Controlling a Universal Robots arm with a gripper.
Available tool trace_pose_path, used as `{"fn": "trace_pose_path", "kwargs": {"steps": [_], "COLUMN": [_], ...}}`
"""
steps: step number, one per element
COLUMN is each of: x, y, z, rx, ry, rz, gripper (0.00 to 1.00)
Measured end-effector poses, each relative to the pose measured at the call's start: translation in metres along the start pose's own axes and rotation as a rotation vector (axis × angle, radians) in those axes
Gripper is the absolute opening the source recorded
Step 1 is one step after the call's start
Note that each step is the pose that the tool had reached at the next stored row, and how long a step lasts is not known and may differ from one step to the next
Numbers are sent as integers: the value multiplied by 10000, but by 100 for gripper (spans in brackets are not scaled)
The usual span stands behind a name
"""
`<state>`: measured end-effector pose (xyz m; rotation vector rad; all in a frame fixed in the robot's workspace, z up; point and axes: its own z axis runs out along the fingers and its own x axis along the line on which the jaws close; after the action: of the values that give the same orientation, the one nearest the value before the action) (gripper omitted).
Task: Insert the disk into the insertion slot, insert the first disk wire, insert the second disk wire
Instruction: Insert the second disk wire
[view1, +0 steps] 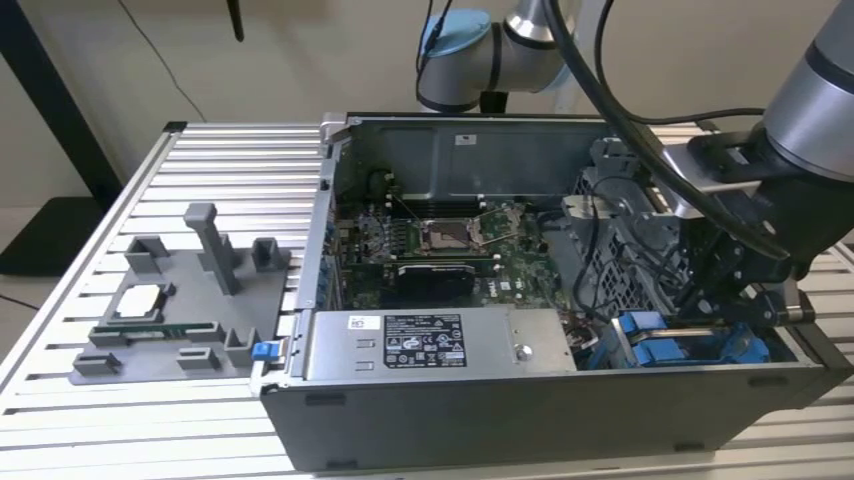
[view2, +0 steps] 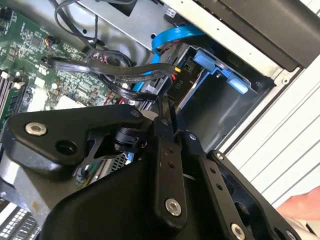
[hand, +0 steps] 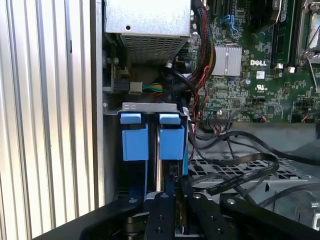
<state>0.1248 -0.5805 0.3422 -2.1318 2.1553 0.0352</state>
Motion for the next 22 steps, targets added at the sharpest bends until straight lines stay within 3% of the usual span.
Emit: {"fn": "trace_pose_path", "kwargs": {"steps": [14,22], "x": [-28,-24], "y": [-1,-5], "z": [13,61], "rx": [17,26], "ry": [14,22], "rz": [177,267], "gripper": [0,0]}}
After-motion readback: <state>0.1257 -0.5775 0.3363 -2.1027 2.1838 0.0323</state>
